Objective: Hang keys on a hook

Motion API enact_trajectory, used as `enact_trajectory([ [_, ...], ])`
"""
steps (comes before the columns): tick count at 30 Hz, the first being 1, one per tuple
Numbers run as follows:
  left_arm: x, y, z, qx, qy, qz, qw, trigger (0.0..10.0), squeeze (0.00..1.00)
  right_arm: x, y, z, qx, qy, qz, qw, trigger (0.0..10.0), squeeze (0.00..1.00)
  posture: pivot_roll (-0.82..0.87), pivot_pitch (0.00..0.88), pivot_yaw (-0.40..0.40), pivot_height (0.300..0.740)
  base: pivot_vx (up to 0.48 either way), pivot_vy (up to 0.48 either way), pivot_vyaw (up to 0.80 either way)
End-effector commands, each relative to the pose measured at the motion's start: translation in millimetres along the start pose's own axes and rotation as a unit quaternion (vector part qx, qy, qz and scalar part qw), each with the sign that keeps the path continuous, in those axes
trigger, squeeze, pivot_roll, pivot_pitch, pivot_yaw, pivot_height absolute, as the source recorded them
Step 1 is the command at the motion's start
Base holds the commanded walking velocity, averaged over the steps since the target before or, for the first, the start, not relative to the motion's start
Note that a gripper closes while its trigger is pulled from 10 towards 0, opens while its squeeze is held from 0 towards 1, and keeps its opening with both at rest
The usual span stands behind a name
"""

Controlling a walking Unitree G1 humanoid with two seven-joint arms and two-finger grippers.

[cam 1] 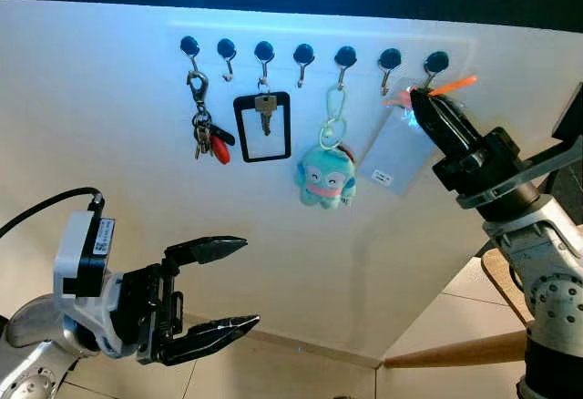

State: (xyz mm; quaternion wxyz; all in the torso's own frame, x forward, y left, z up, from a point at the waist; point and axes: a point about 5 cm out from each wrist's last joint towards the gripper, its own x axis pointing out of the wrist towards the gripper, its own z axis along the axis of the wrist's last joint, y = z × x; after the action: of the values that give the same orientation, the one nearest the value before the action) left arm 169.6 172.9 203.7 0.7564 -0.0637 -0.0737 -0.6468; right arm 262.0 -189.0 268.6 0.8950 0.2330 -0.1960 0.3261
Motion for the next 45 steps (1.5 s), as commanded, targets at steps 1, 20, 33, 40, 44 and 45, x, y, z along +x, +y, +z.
enact_trajectory([
  [1, -0.3, -1.4, 2.2, 0.005, 0.021, -0.010, 1.000, 10.0, 0.00, -9.8, -21.0, -4.4, 0.017, 0.011, -0.073, 0.997, 10.0, 0.00, -0.13, 0.079, 0.060, 0.740, 0.000, 0.000, 0.00],
  [20, 1.3, -1.2, 1.3, 0.005, 0.022, -0.010, 1.000, 10.0, 0.00, 4.8, -17.9, 6.3, -0.003, 0.021, -0.095, 0.995, 10.0, 0.00, -0.13, 0.080, 0.054, 0.740, 0.000, 0.000, 0.00],
  [33, 1.6, -1.5, 0.2, 0.005, 0.023, -0.011, 1.000, 10.0, 0.00, 1.4, -32.2, -3.9, 0.006, 0.054, -0.148, 0.987, 10.0, 0.00, -0.13, 0.077, 0.051, 0.740, 0.000, 0.000, 0.00],
  [40, 2.1, -1.6, -0.5, 0.005, 0.022, -0.012, 1.000, 10.0, 0.00, -1.9, -13.0, 4.1, 0.017, 0.016, -0.061, 0.998, 10.0, 0.00, -0.13, 0.075, 0.050, 0.740, 0.000, 0.000, 0.00],
  [44, 2.1, -1.9, -0.7, 0.005, 0.023, -0.011, 1.000, 10.0, 0.00, -3.9, -5.7, 4.8, 0.027, 0.011, -0.031, 0.999, 10.0, 0.00, -0.13, 0.075, 0.050, 0.740, 0.000, 0.000, 0.00],
  [45, 2.3, -1.8, -0.8, 0.004, 0.022, -0.012, 1.000, 10.0, 0.00, -5.5, -3.1, 3.9, 0.032, 0.011, -0.018, 0.999, 10.0, 0.00, -0.13, 0.075, 0.050, 0.740, 0.000, 0.000, 0.00],
])
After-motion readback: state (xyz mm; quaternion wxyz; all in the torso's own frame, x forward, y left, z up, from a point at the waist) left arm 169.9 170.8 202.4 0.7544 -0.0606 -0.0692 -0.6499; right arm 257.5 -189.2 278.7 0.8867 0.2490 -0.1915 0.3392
